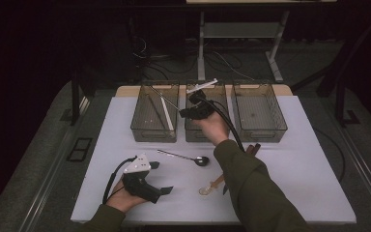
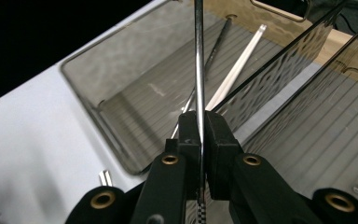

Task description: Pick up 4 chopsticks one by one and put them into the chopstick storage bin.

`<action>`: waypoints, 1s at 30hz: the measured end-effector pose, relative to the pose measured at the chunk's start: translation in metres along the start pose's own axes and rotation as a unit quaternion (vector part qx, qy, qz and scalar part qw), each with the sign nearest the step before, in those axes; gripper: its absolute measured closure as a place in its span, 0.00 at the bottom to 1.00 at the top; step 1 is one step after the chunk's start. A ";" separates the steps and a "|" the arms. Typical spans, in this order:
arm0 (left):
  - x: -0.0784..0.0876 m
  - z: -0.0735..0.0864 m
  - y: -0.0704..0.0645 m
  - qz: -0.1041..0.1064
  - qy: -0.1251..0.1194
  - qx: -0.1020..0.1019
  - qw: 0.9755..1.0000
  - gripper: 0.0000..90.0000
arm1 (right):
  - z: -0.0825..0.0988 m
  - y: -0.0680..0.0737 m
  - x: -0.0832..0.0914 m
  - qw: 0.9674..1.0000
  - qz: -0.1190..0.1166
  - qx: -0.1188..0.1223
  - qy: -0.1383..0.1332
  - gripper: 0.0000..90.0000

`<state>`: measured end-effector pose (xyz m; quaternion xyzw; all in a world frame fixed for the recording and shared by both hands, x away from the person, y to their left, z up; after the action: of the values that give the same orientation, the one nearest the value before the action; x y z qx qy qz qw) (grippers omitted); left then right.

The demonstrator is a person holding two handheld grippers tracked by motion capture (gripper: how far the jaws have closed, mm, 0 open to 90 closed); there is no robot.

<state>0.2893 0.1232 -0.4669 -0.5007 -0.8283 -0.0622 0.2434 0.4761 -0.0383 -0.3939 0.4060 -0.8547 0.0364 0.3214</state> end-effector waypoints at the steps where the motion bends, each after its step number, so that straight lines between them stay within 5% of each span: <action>1: 0.000 0.000 0.000 0.000 0.000 0.000 1.000 0.00 | -0.002 -0.001 -0.005 1.000 0.008 0.000 0.005 0.95; 17: 0.001 0.000 0.001 0.003 -0.003 0.004 1.000 0.00 | -0.022 -0.006 -0.049 0.998 0.043 -0.016 0.040 0.95; 30: 0.001 -0.001 0.000 0.002 -0.008 0.006 1.000 0.00 | -0.029 0.015 -0.067 0.998 0.045 0.001 0.049 0.95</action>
<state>0.2892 0.1235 -0.4654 -0.5019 -0.8293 -0.0531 0.2398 0.5118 0.0263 -0.4069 0.3657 -0.8550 0.0719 0.3606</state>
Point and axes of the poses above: each handheld gripper's, and its own axes: x roughly backward along the jaws, z roughly out of its underside, y roughly to its left, the point moved 5 cm from there along -x, roughly forward along the jaws, and after that the axes turned 5 degrees about -y, right-handed, at the moved point
